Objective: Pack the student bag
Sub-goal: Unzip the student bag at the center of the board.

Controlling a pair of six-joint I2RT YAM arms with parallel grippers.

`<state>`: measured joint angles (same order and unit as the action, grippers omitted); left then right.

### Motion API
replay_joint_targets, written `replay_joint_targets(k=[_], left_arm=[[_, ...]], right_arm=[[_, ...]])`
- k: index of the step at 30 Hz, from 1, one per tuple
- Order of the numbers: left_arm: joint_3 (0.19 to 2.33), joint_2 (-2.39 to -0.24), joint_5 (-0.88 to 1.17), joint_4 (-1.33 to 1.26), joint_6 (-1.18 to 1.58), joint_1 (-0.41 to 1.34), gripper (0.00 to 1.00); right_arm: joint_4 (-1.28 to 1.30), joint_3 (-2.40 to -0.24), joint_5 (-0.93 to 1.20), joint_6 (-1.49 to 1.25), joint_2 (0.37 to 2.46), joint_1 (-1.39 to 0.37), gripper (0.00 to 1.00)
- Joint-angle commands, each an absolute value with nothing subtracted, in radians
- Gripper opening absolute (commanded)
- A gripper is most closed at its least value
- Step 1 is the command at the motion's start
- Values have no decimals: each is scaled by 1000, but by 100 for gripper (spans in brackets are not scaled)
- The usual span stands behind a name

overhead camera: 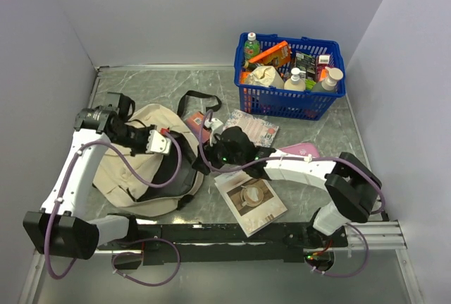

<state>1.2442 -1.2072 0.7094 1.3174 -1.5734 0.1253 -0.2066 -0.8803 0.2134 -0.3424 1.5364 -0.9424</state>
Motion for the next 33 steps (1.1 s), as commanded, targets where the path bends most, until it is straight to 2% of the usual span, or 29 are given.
replay_joint_targets(k=[1, 4, 8, 9, 12, 17, 20, 22, 24, 27, 28, 30, 33], left_arm=[[1350, -1206, 798, 1370, -1620, 141, 7], [1324, -1180, 792, 1370, -1624, 175, 14], [1252, -1161, 787, 1373, -1614, 216, 14], [1235, -1157, 784, 1373, -1608, 230, 14], [1230, -1154, 775, 1374, -1602, 245, 17], [1249, -1154, 767, 1374, -1578, 255, 28], [1253, -1151, 772, 1373, -1563, 258, 31], [1253, -1147, 773, 1374, -1551, 259, 38], [1262, -1144, 781, 1373, -1526, 259, 41], [1293, -1141, 817, 1374, -1442, 259, 52], [1295, -1138, 834, 1374, -1419, 259, 72], [1279, -1124, 897, 1373, -1370, 261, 97], [1235, -1101, 959, 1336, -1277, 262, 97]], right_arm=[[-265, -1009, 291, -368, 1597, -943, 63], [-276, -1025, 212, -312, 1623, -962, 63], [-438, -913, 89, -1, 1568, -999, 67], [-451, -896, 80, 50, 1563, -993, 71], [-484, -876, 153, 202, 1551, -968, 75], [-537, -876, 161, 362, 1552, -965, 85], [-517, -916, 187, 403, 1592, -966, 86], [-526, -934, 187, 408, 1611, -966, 86], [-522, -951, 192, 414, 1631, -971, 86], [-511, -954, 207, 416, 1649, -974, 86], [-511, -953, 221, 414, 1651, -974, 86], [-499, -957, 232, 413, 1658, -982, 86], [-491, -974, 224, 408, 1678, -992, 85]])
